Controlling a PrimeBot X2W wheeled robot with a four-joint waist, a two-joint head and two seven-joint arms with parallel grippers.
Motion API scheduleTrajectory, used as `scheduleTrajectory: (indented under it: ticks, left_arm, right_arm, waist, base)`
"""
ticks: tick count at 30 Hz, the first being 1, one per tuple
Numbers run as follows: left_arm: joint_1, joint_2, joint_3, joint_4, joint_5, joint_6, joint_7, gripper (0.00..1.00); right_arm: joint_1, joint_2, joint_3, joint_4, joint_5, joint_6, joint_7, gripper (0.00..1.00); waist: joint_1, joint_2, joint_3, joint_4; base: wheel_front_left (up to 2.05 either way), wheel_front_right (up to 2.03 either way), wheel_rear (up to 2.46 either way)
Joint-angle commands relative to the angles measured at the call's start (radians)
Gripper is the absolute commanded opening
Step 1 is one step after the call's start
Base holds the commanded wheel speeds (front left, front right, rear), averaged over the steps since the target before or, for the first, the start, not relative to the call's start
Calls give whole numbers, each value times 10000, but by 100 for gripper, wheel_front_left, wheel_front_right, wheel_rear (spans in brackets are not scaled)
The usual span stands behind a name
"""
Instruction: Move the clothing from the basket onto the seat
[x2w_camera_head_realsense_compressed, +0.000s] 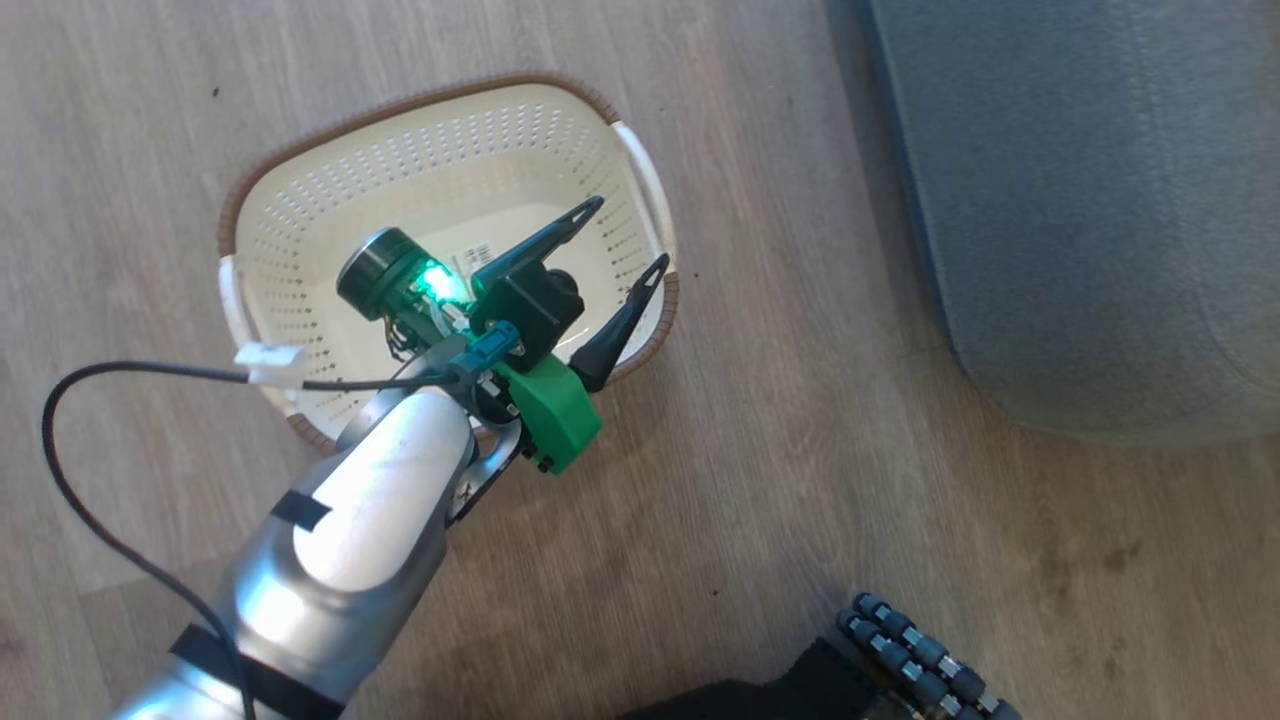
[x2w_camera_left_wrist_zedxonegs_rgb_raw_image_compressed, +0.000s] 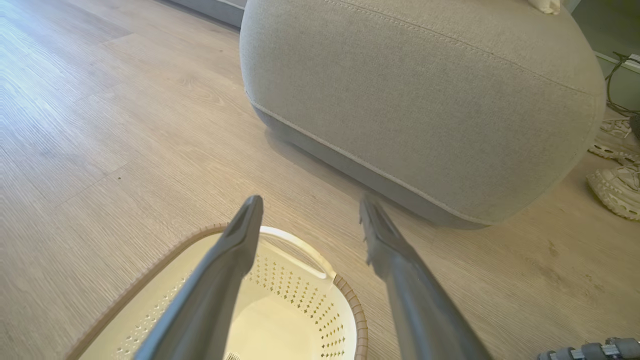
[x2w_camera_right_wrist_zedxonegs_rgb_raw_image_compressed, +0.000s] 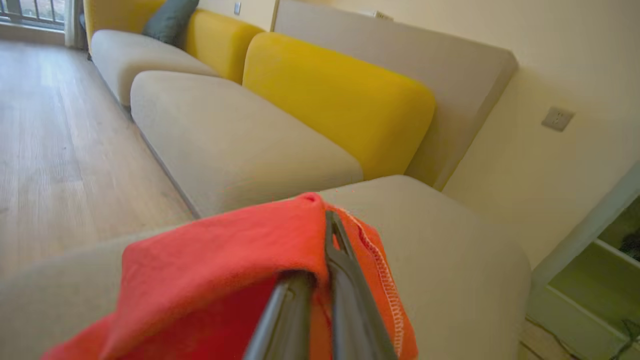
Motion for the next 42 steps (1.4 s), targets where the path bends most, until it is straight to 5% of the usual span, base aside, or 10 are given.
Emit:
scheduleTrajectory:
  ticks: [1, 3, 4, 11, 22, 34, 42]
  left_arm:
    - [-178, 87, 205, -376, -12, 5, 7, 100]
    - [-141, 50, 172, -325, -53, 9, -30, 100]
    - [-124, 36, 166, -290, -77, 13, -55, 100]
    - [26, -69, 268, 7, -310, 137, -292, 100]
    - [585, -160, 1044, 336, -935, 561, -566, 100]
    - [1805, 38, 2612, -168, -1232, 947, -584, 100]
    - [2785, -36, 3792, -401, -1132, 1060, -585, 100]
  right_arm:
    - [539, -206, -264, 75, -36, -4, -274, 11]
    - [968, -14, -324, 548, -6, -4, -587, 61]
    - [1185, 120, -312, 723, 53, -4, -745, 100]
    - [2702, 708, 749, 901, 873, -4, -1174, 100]
    - [6148, 1221, 2052, -2298, 2705, -4, -1186, 100]
    - [8097, 3069, 2530, -5127, 2055, -4, -1187, 100]
    - [8610, 3812, 3151, -5838, 1879, -4, -1188, 100]
  waist:
    - [-3, 0, -2, 94]
    - [-3, 0, -98, 125]
    - [-3, 0, -155, 126]
    - [-3, 0, -738, 148]
    - [-3, 0, -2055, 552]
    - [-3, 0, -3543, 1476]
    - [-3, 0, -4392, 2155]
  base:
    - [0, 0, 0]
    - [0, 0, 0]
    - [0, 0, 0]
    - [0, 0, 0]
    - [0, 0, 0]
    - [0, 0, 0]
    - [0, 0, 0]
